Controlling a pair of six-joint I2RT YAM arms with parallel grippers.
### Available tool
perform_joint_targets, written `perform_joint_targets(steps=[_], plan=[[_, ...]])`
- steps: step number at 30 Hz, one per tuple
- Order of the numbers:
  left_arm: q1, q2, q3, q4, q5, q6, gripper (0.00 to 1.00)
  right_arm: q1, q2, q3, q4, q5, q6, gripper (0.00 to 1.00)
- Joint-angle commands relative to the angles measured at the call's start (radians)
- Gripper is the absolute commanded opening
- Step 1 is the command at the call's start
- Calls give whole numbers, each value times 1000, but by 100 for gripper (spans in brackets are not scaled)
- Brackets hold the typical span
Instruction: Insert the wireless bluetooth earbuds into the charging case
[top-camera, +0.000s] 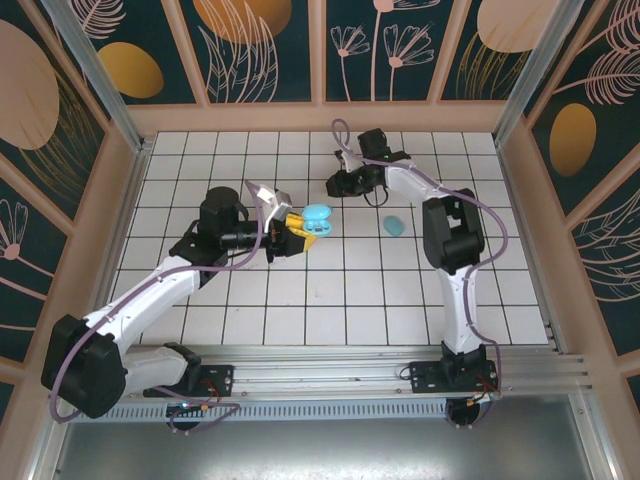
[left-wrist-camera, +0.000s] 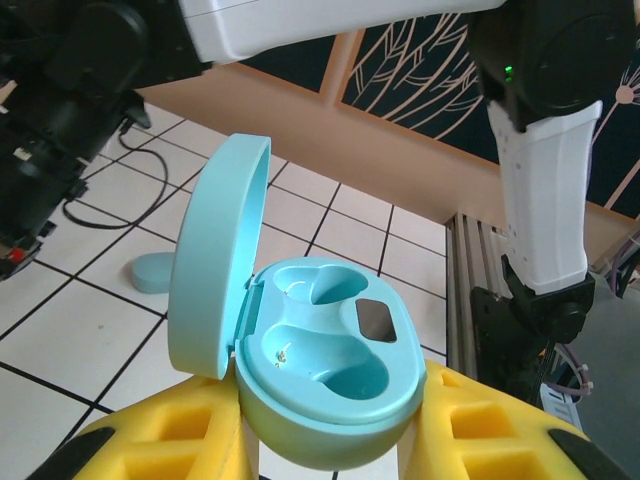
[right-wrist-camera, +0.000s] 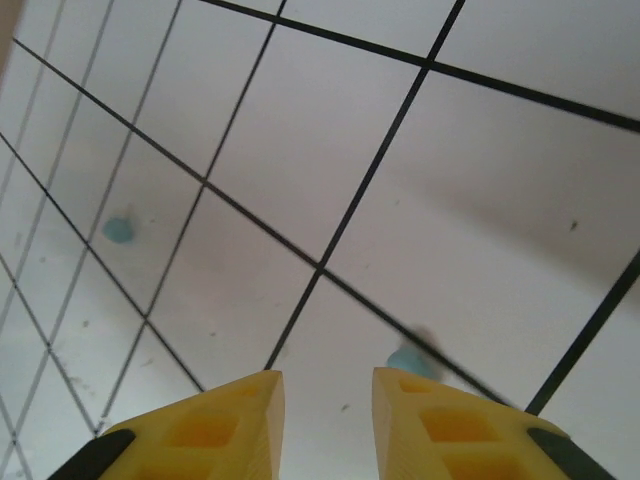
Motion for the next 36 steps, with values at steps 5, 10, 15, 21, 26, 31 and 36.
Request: perform_joint_targets(steps=[5,10,15,21,26,31,36], plan=[[12,55,19,2,5,22,20,-2,103,107,-93,-8,-89,32],[17,75,23,3,6,25,20,2,121,80,-55,1,-98,32],[17,82,23,5,8,22,20,9,126,55,-50,-1,-109,33],[21,76,22,5,5,22,20,17,114,12,-56,-5,-123,37],[23,67,20,-2,2,22,20,27,100,-26,-55,-12,-130,38],[24,54,18,-5,-3,22,20,38,89,-48,-49,1,-129,38],[25,42,9,-8,-9,21,20,52,89,-35,-56,42,-127,36]])
